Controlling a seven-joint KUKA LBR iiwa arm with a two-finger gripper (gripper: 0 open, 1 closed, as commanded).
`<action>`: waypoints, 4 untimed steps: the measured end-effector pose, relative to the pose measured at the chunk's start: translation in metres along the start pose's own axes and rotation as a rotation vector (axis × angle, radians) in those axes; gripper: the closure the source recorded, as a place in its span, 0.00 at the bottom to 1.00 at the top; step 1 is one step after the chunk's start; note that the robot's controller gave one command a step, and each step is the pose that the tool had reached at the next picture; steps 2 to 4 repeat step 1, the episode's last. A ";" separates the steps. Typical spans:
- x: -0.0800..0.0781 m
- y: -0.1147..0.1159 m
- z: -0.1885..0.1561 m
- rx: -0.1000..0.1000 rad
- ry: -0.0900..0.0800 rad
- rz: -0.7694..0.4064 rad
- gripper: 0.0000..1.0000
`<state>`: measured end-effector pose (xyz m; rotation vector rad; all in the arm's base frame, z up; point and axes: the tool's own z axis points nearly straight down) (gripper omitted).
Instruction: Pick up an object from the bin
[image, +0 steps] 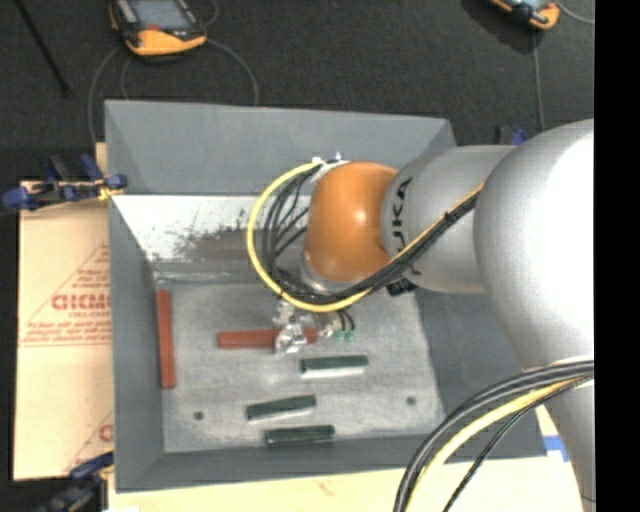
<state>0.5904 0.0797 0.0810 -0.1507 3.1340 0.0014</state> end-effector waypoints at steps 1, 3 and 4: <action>-0.005 0.000 -0.182 0.002 -0.001 0.004 1.00; -0.005 0.000 -0.182 0.002 -0.001 0.004 1.00; -0.005 0.000 -0.182 0.002 -0.001 0.004 1.00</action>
Offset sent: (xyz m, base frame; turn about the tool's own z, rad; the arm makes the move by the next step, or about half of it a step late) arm 0.0000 0.0000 0.0000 0.0000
